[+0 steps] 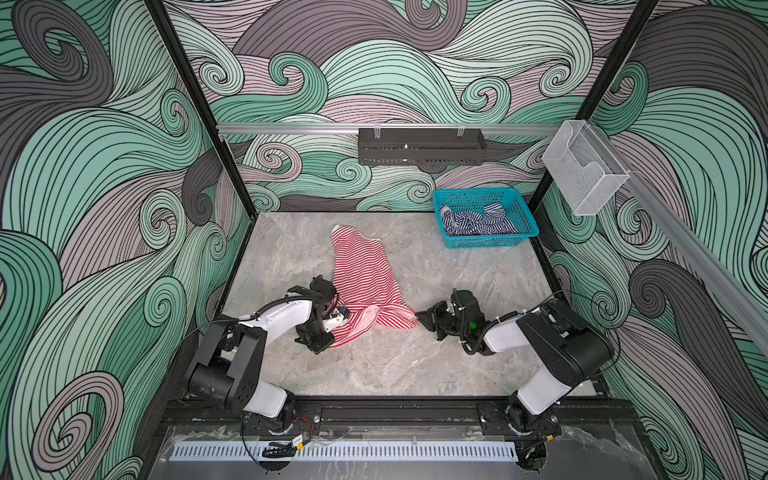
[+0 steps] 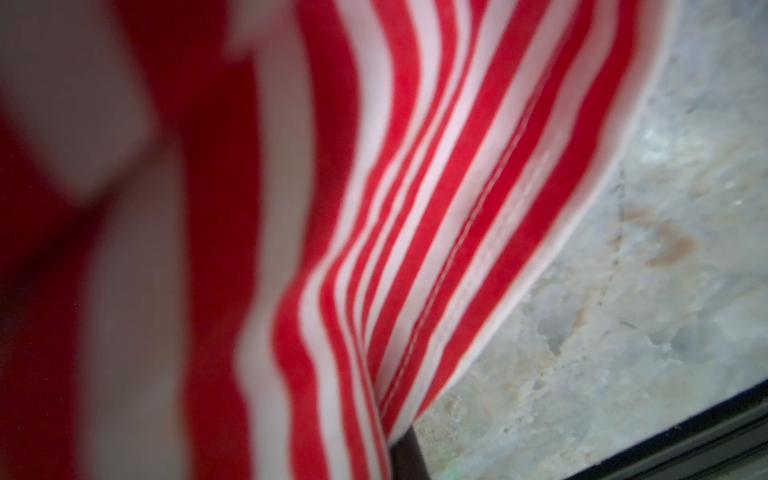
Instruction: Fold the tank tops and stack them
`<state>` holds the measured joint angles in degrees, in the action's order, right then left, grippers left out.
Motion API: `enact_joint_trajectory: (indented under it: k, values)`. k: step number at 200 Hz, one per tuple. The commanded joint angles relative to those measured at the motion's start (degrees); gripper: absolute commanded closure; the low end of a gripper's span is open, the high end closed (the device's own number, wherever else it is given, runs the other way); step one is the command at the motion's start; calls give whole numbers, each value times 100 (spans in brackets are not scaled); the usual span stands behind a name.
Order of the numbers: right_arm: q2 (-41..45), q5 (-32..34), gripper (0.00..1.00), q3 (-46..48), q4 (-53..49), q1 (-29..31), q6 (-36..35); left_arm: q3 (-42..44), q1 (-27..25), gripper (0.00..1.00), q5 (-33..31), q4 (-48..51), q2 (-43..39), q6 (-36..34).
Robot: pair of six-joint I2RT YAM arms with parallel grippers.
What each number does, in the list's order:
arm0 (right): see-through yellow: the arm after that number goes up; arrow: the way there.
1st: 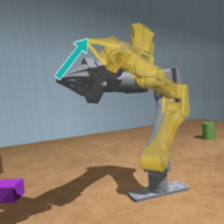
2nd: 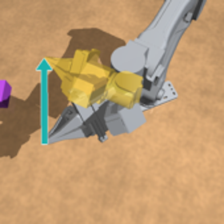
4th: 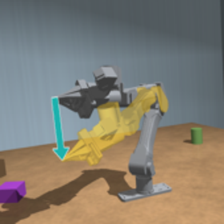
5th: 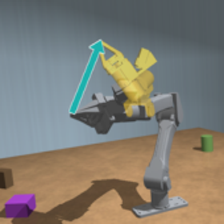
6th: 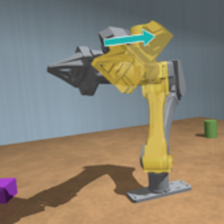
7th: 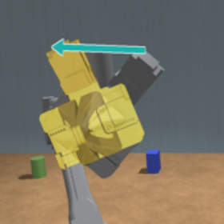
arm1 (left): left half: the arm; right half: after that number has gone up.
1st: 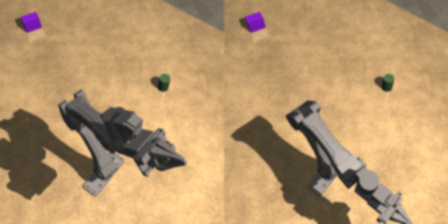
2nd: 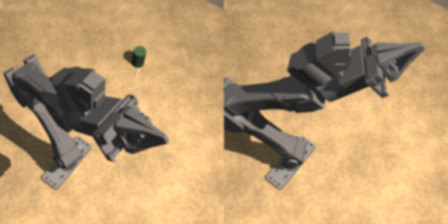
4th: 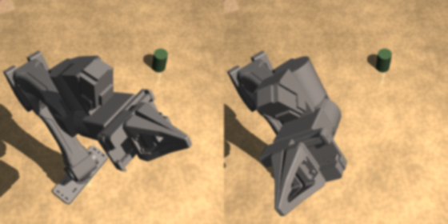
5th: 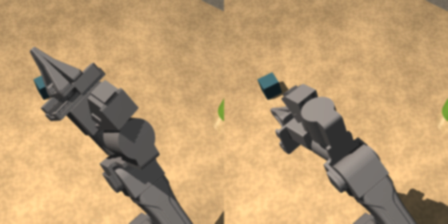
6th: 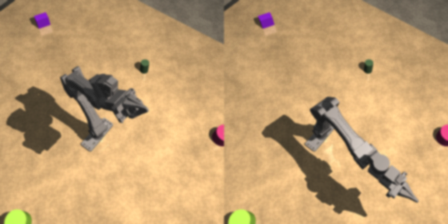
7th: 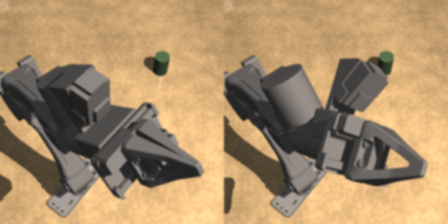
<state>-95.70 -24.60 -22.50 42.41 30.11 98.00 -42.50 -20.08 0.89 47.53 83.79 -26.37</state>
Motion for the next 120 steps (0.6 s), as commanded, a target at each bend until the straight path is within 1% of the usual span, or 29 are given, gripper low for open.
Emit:
enact_joint_trajectory:
  k: [1,15,18,28,38,51,65,78,97,120]
  values:
    - [-40,-69,100,12,-584,48,480,14,-49,100,-198,3,-192,52]
    - [118,-138,100,-211,-930,39,170,-47,-49,100,-327,0,-205,104]
    - [163,-163,100,-286,-1060,31,76,-74,-48,100,-350,20,-354,113]
    - [312,-242,100,-639,-1522,31,-343,-199,-34,100,-407,103,-496,123]
    - [456,-385,100,-1182,-2237,38,-989,-379,-32,100,-484,219,-661,161]
    - [642,-400,100,-1996,-3528,61,-1952,-689,9,100,-500,417,-933,132]
    - [869,-105,100,-2912,-4841,98,-2975,-1106,46,100,-549,639,-1207,82]
    - [1040,224,100,-3605,-5751,111,-3688,-1520,87,100,-612,841,-1395,7]
    - [1263,572,100,-4374,-6497,117,-4435,-2173,140,100,-748,1100,-1524,-123]
    - [1497,693,100,-5090,-6854,143,-5081,-2966,248,100,-975,1229,-1627,-210]
